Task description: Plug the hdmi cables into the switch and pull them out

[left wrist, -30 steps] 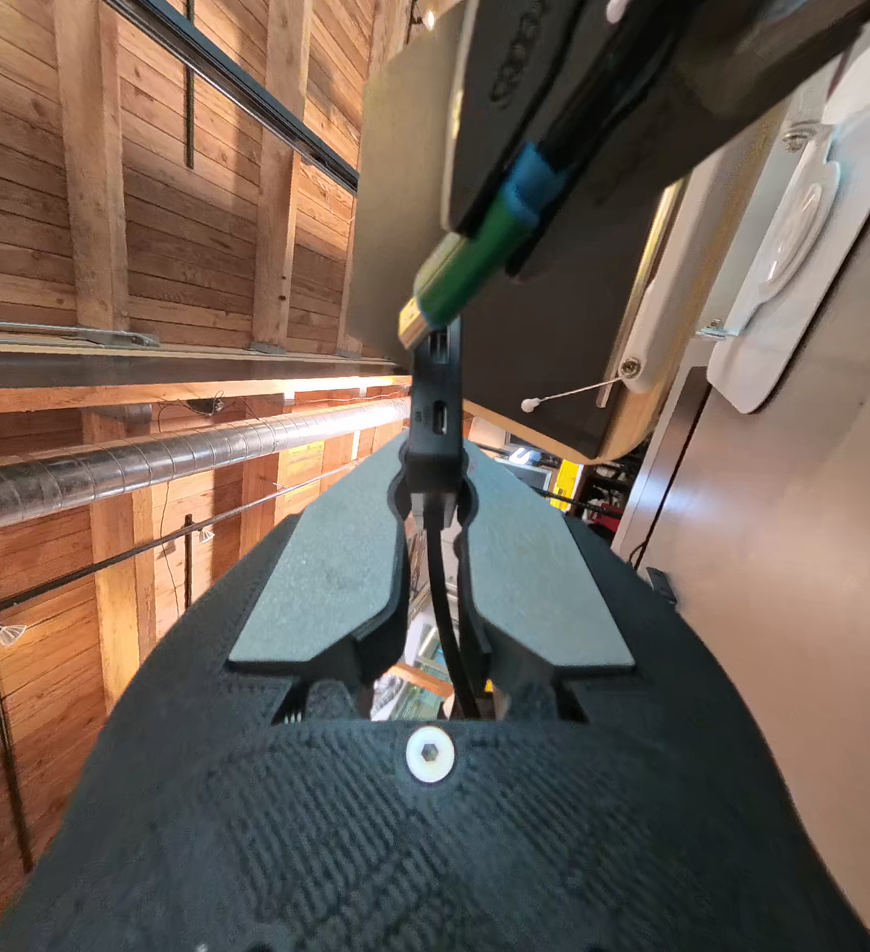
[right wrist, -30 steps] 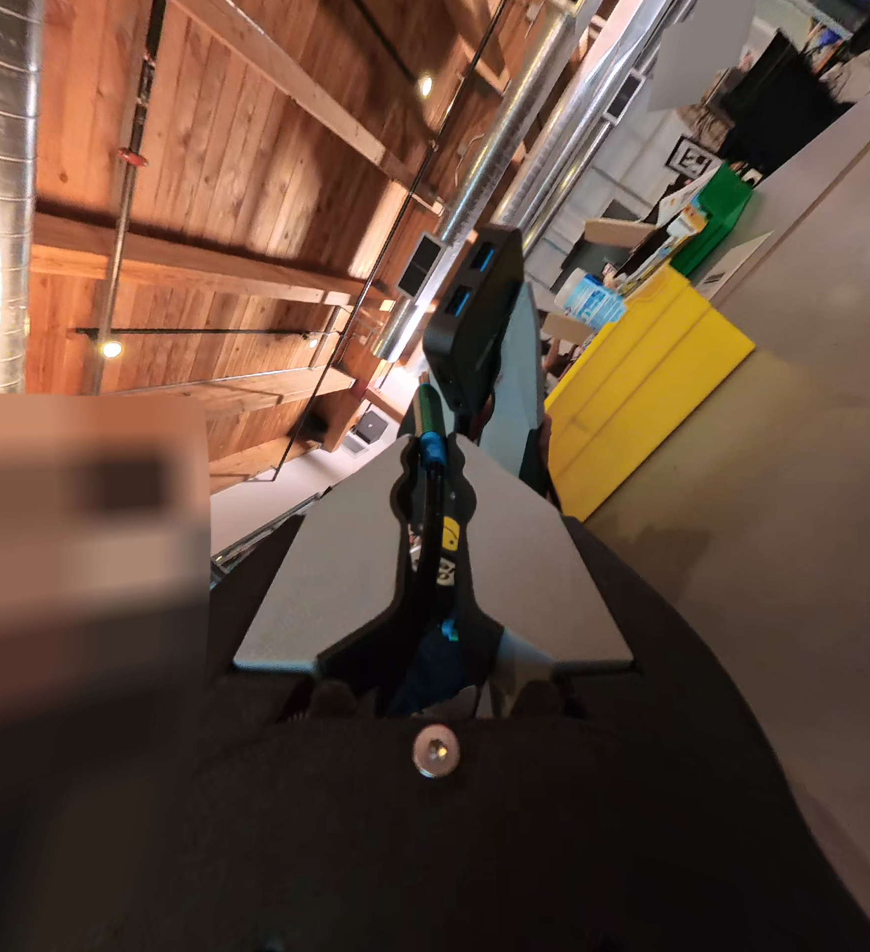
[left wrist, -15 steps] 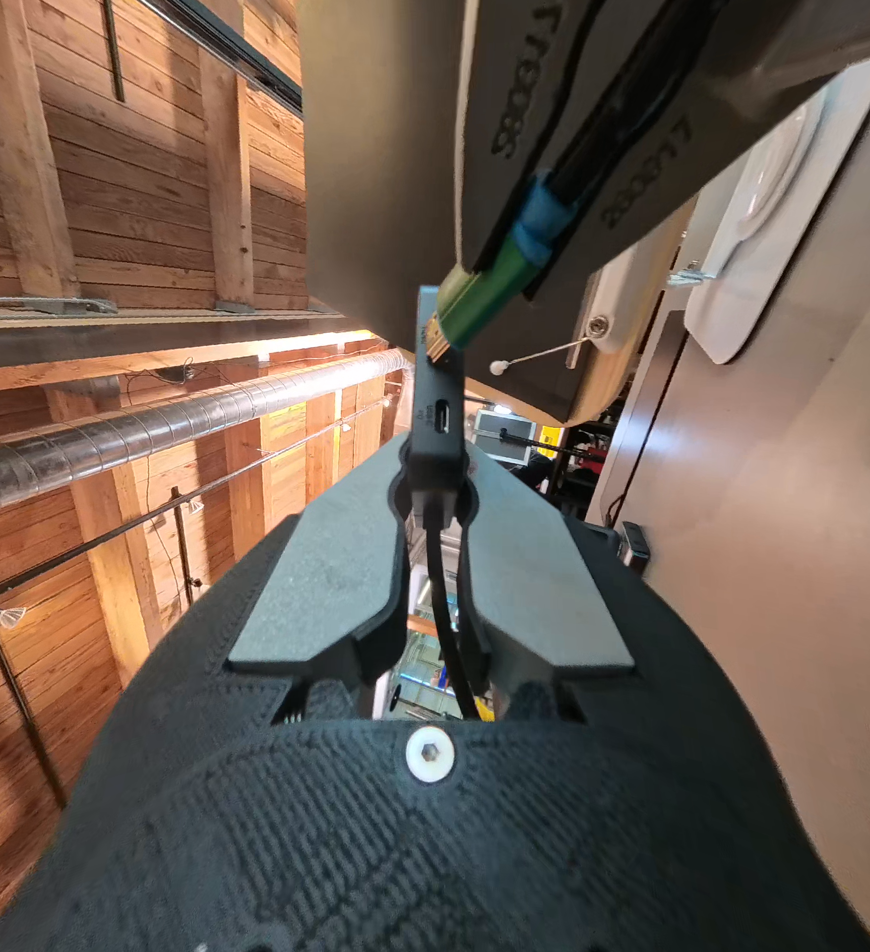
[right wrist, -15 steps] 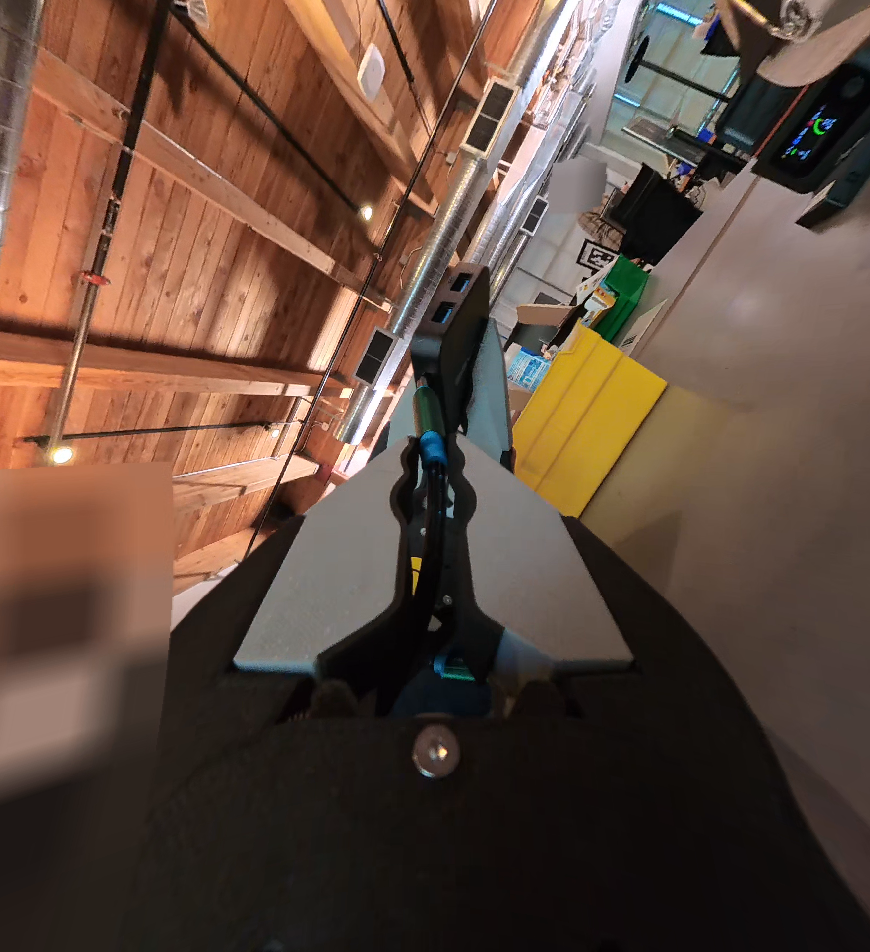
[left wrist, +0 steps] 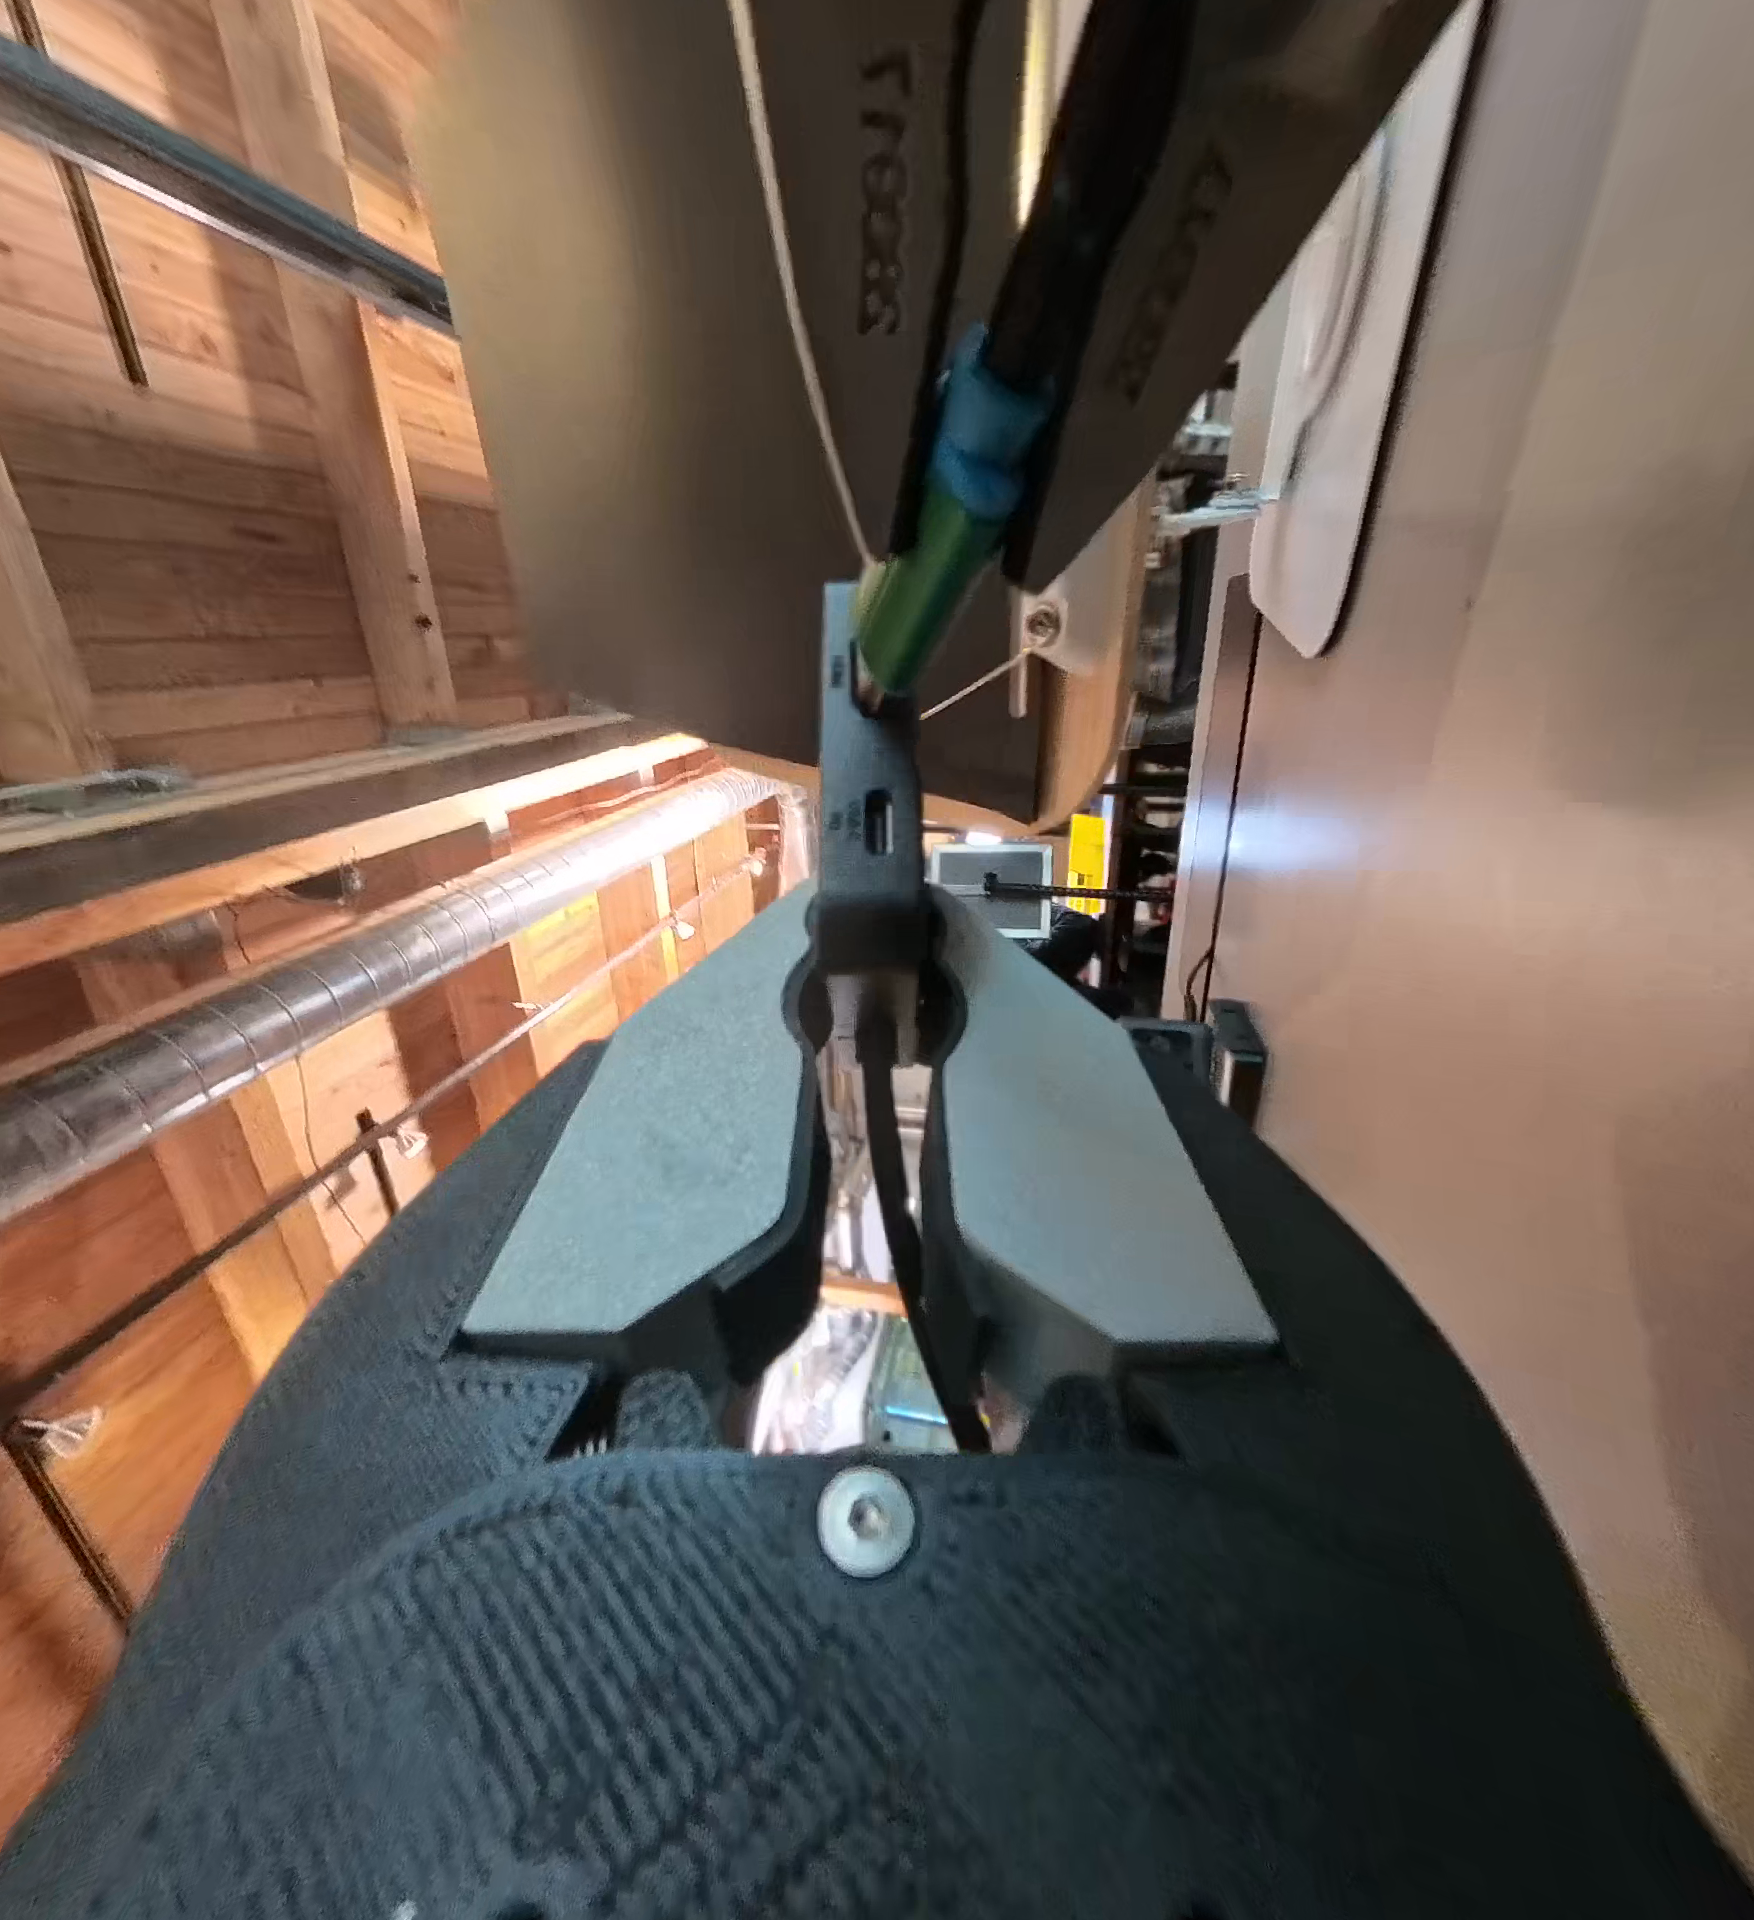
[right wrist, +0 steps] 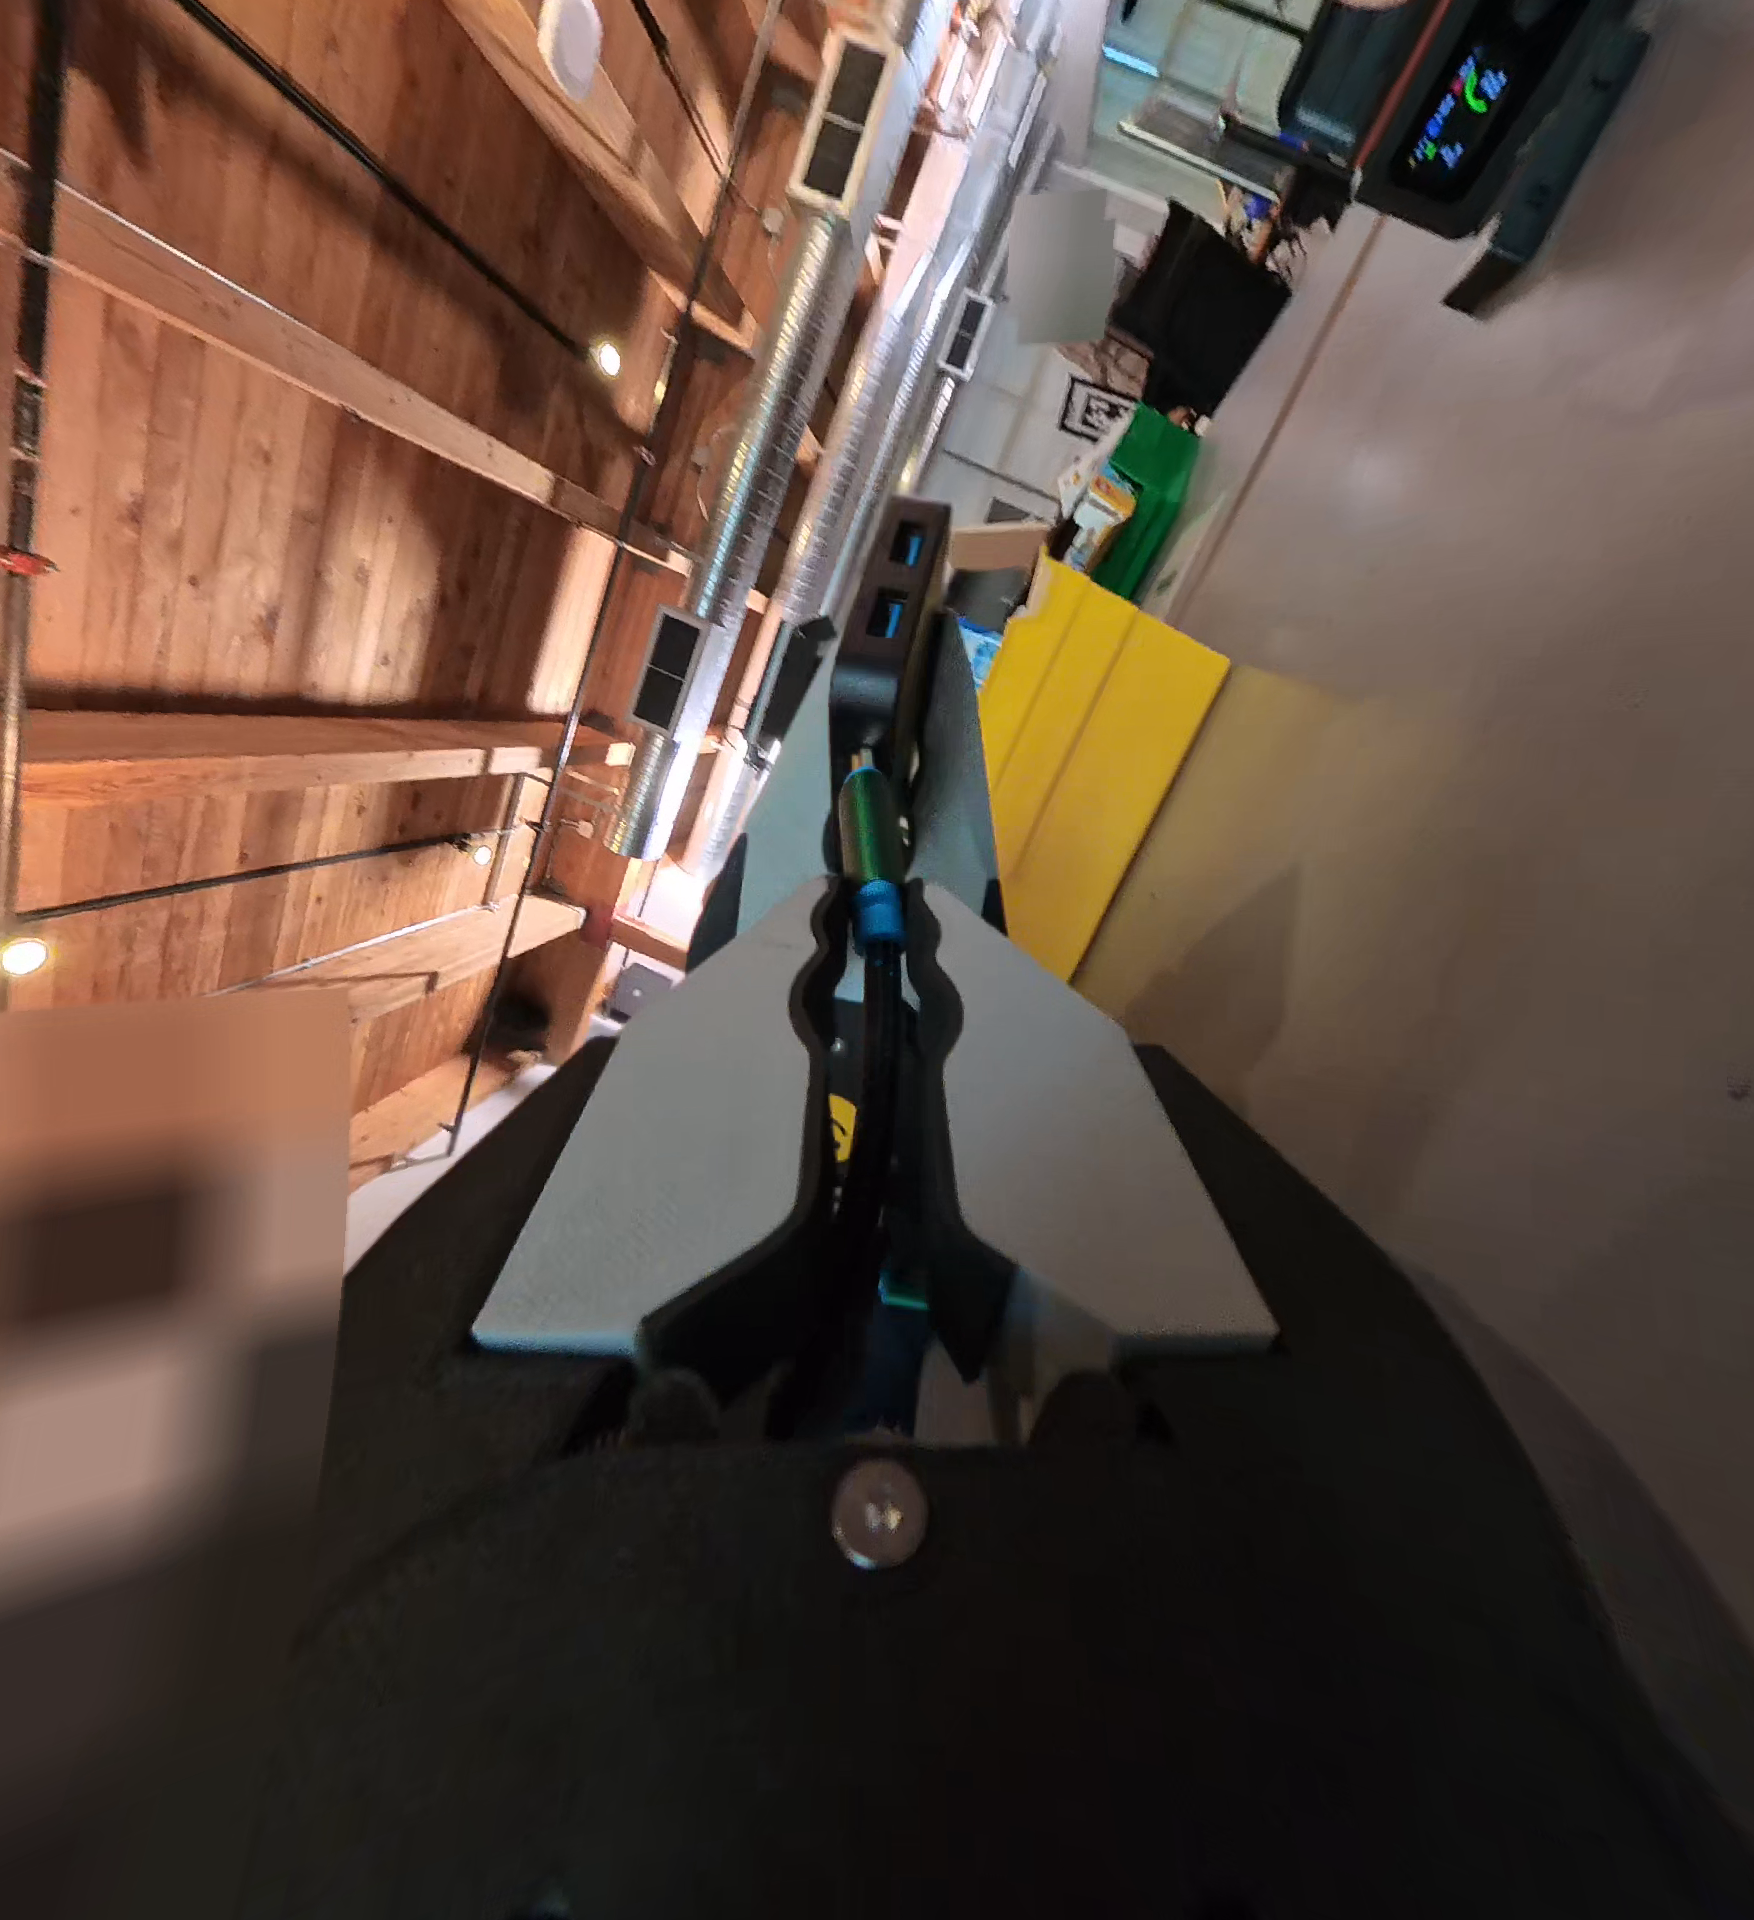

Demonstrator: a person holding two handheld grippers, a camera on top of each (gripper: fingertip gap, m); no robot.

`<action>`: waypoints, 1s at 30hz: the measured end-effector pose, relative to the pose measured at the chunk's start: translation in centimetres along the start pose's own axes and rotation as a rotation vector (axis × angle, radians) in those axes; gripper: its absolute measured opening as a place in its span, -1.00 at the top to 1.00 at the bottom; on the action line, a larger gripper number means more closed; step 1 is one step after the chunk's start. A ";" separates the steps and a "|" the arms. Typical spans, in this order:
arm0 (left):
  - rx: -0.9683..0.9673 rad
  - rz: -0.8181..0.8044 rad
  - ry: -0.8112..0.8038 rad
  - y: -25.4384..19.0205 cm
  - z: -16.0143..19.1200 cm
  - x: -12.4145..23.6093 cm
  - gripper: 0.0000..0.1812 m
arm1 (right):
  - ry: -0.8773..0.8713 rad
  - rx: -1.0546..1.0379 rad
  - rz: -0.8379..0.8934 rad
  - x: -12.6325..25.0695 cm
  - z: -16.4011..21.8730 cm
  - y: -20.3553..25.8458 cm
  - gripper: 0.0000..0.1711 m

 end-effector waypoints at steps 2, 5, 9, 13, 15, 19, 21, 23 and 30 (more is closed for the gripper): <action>-0.050 -0.010 -0.014 -0.2 0.0 0.3 0.89 | 0.022 -0.009 0.028 0.1 0.2 -0.5 0.91; -0.072 -0.003 -0.017 -0.5 0.0 0.6 0.89 | 0.014 -0.022 0.036 0.3 -0.1 -0.8 0.91; -0.103 0.011 -0.052 -0.9 0.0 1.0 0.90 | 0.086 -0.050 0.022 0.3 0.4 -1.2 0.91; -0.109 0.050 -0.063 -1.6 0.1 1.9 0.90 | 0.178 -0.067 0.016 0.4 1.0 -1.6 0.91; -0.110 0.063 -0.073 -1.8 0.0 2.1 0.90 | 0.200 -0.052 0.026 0.5 1.2 -1.7 0.91; -0.112 0.054 -0.110 -1.6 -0.2 2.7 0.90 | 0.293 -0.046 0.011 0.7 1.8 -1.6 0.92; -0.123 0.051 -0.127 -1.7 -0.3 3.0 0.90 | 0.338 -0.048 0.015 0.8 2.0 -1.8 0.91; -0.152 0.040 -0.145 -1.9 -0.4 3.3 0.90 | 0.388 -0.062 0.019 0.9 2.5 -2.0 0.91; -0.187 0.018 -0.215 -1.9 -0.9 4.2 0.89 | 0.531 -0.096 -0.001 1.5 3.4 -2.1 0.91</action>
Point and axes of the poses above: each gripper's, where its closed fingertips meet, x back along the fingers, z out of its underside, y = z × x across the jaws, the point moved 1 cm from there along x, back along the fingers, and after that the axes turned 3 degrees about x, right-handed, at the moved point
